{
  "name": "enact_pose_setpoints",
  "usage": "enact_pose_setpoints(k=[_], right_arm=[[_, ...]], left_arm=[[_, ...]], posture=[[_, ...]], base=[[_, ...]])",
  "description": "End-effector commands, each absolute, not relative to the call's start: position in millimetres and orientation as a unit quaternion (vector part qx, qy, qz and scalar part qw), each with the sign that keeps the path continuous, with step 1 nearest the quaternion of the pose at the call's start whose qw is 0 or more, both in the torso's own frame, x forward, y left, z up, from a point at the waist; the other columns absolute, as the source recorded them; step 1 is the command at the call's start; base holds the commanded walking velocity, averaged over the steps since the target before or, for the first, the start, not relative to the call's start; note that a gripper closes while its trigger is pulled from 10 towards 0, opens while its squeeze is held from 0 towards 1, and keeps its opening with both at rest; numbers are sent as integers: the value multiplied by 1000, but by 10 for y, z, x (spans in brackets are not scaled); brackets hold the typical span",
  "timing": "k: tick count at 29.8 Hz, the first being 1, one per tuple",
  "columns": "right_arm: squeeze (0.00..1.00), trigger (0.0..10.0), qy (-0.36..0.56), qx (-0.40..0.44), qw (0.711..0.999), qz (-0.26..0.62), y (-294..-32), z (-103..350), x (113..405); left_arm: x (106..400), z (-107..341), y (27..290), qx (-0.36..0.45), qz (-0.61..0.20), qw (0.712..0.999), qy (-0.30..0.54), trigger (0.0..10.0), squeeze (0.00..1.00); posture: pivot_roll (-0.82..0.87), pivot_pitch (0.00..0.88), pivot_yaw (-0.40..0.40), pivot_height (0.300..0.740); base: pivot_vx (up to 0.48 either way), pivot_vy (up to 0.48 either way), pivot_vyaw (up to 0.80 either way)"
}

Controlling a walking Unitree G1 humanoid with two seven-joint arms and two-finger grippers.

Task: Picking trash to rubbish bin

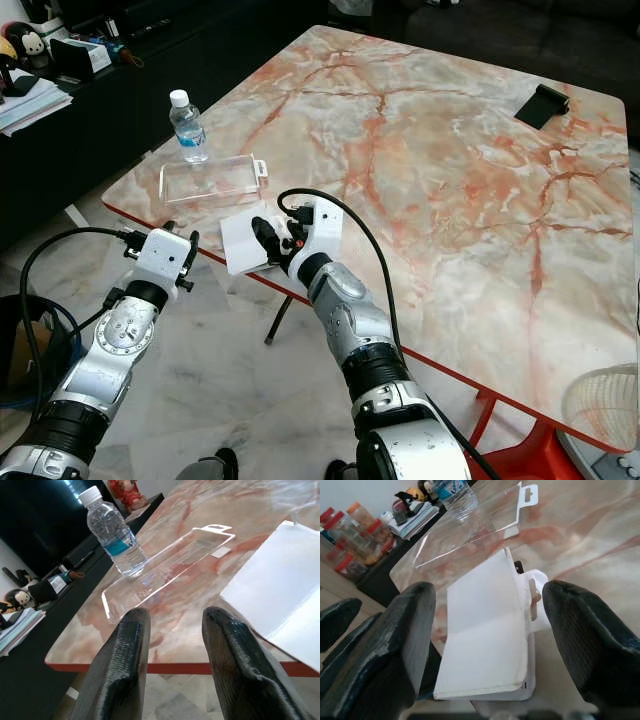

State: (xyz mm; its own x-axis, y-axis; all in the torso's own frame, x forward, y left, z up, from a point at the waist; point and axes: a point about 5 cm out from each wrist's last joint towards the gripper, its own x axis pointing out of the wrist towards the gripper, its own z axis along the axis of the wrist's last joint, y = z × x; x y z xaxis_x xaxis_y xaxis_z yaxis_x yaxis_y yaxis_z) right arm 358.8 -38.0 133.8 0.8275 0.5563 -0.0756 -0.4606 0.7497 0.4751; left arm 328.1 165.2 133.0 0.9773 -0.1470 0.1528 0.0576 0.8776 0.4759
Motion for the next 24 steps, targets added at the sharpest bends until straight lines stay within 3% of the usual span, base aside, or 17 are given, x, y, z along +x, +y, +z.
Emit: enact_pose_setpoints(k=[1, 24], right_arm=[[0, 10000, 136, 253, 911, 294, -6, 1218, 3410], [0, 10000, 153, 259, 897, 324, 131, 1150, 3310]], left_arm=[[3288, 1320, 1588, 251, -67, 961, -93, 10000, 0], [3275, 1284, 1560, 250, -75, 961, -88, 10000, 0]], posture=[[142, 154, -31, 740], [144, 156, -33, 740]], base=[[0, 0, 0], [0, 0, 0]])
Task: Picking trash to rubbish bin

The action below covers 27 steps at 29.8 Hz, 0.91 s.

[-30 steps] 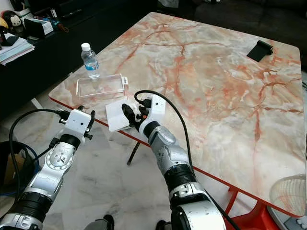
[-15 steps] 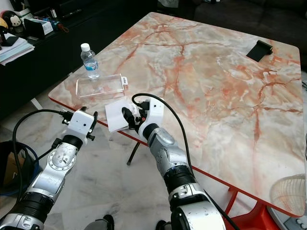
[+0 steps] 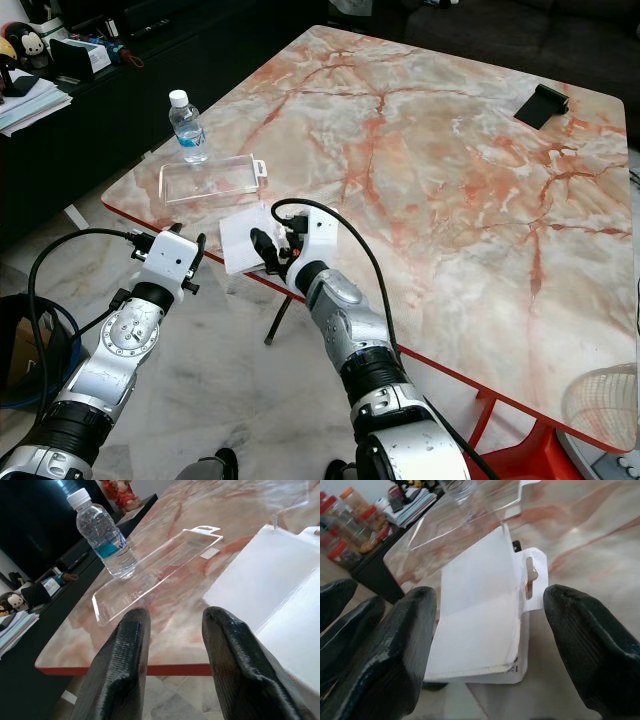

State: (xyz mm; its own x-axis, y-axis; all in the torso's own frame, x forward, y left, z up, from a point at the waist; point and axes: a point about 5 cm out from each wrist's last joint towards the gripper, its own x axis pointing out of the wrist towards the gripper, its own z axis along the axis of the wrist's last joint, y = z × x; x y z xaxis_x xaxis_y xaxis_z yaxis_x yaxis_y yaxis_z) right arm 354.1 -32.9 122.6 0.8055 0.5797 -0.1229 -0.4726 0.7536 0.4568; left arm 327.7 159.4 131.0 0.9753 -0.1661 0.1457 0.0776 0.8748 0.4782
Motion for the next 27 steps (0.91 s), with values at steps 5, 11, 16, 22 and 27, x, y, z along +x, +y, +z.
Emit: enact_pose_setpoints(k=[5, 11, 16, 22, 27], right_arm=[[0, 10000, 155, 250, 890, 349, 179, 1156, 3271], [0, 10000, 154, 245, 886, 362, 220, 1163, 3241], [0, 10000, 155, 243, 889, 356, 224, 1167, 3250], [0, 10000, 147, 196, 913, 325, 169, 1147, 3300], [0, 10000, 142, 174, 929, 293, 89, 1126, 3346]], left_arm=[[3276, 1279, 1555, 250, -75, 961, -87, 10000, 0], [3277, 1276, 1548, 250, -77, 961, -86, 10000, 0], [3275, 1269, 1540, 250, -78, 961, -85, 10000, 0], [3277, 1278, 1537, 251, -76, 961, -88, 10000, 0], [3279, 1283, 1545, 253, -73, 961, -88, 10000, 0]], posture=[[142, 156, -36, 740], [141, 156, -36, 740], [141, 156, -39, 740], [143, 154, -40, 740], [142, 155, -41, 740]], base=[[0, 0, 0], [0, 0, 0], [0, 0, 0], [0, 0, 0], [0, 0, 0]])
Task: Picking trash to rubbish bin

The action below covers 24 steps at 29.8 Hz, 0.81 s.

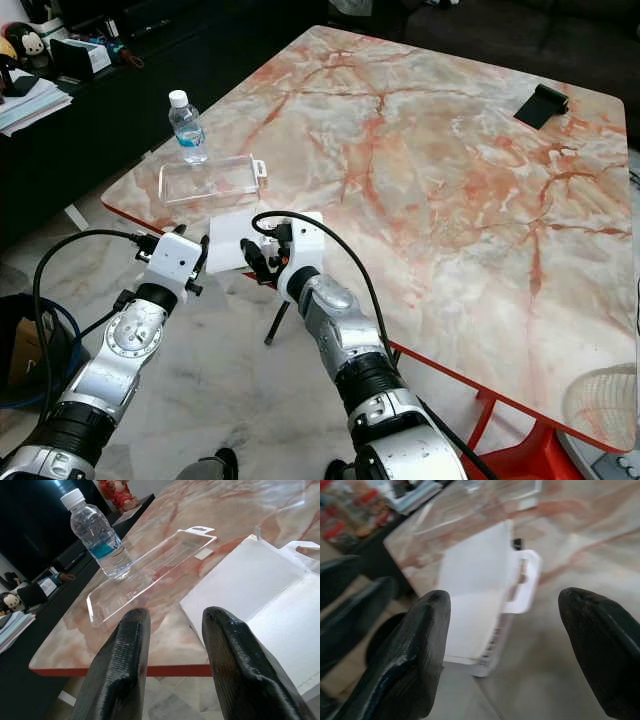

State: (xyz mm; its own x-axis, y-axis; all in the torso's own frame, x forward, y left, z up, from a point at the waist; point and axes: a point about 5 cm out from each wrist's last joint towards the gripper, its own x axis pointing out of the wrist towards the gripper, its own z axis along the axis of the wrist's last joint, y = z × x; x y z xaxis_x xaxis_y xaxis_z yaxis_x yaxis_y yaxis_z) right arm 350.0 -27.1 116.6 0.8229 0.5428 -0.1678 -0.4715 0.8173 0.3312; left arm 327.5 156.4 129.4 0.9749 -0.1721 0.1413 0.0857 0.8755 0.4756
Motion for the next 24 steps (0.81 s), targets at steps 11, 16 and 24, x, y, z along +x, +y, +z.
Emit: enact_pose_setpoints(k=[11, 16, 24], right_arm=[[0, 10000, 134, 212, 937, 243, 21, 1178, 3439], [0, 10000, 127, 225, 935, 244, 47, 1261, 3482], [0, 10000, 118, 232, 923, 284, 209, 1374, 3472]], left_arm=[[3277, 1275, 1532, 251, -74, 961, -88, 10000, 0], [3275, 1273, 1534, 251, -74, 961, -88, 10000, 0], [3270, 1264, 1518, 250, -74, 961, -87, 10000, 0]], posture=[[145, 152, -42, 740], [144, 153, -44, 740], [150, 153, -50, 740]], base=[[0, 0, 0], [0, 0, 0], [0, 0, 0]])
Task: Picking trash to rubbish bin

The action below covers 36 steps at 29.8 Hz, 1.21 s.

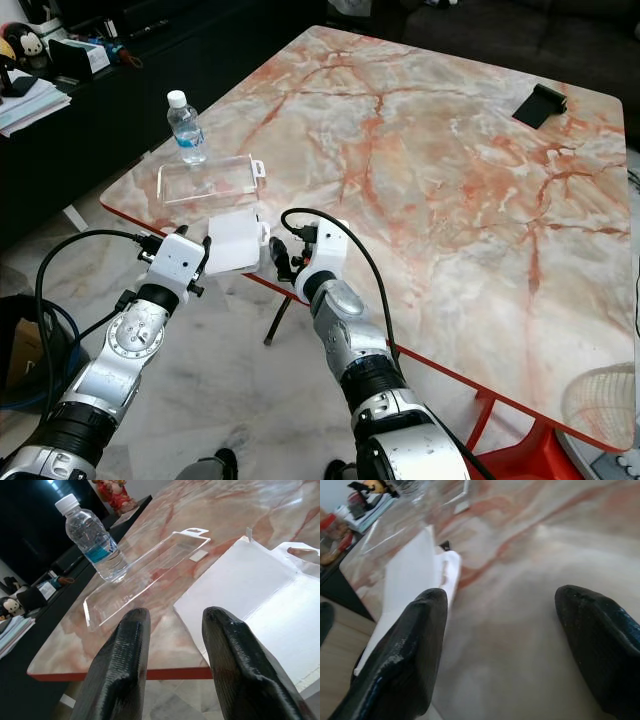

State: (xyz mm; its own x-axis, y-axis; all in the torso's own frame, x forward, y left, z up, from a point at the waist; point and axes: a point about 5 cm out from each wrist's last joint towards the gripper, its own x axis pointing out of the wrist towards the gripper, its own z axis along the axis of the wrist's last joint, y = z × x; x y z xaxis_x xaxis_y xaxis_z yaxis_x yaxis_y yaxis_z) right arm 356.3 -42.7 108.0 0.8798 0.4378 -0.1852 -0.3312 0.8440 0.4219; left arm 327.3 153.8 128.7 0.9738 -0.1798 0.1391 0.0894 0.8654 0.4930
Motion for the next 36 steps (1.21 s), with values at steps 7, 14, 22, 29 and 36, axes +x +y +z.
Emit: enact_pose_setpoints(k=[7, 14, 22, 29, 36], right_arm=[[0, 10000, 106, 238, 901, 346, 289, 1426, 3389], [0, 10000, 117, 235, 903, 339, 181, 1308, 3372], [0, 10000, 77, 242, 912, 322, 23, 1411, 3457], [0, 10000, 59, 245, 921, 297, -131, 1458, 3545], [0, 10000, 62, 247, 923, 287, -178, 1403, 3541]], left_arm=[[3276, 1268, 1554, 252, -67, 961, -86, 10000, 0], [3302, 1461, 1646, 191, -33, 975, -110, 10000, 0], [3134, 1563, 1614, 134, -101, 981, -99, 10000, 0], [2834, 1331, 1735, -53, -115, 992, -28, 10000, 1000], [2711, 1340, 1882, -186, -102, 977, -27, 10000, 1000]], posture=[[150, 156, -52, 740], [145, 159, -49, 740], [153, 159, -39, 740], [157, 160, -35, 740], [169, 148, -32, 740]], base=[[0, 0, 0], [0, 0, 0], [0, 0, 0], [0, 0, 0], [0, 0, 0]])
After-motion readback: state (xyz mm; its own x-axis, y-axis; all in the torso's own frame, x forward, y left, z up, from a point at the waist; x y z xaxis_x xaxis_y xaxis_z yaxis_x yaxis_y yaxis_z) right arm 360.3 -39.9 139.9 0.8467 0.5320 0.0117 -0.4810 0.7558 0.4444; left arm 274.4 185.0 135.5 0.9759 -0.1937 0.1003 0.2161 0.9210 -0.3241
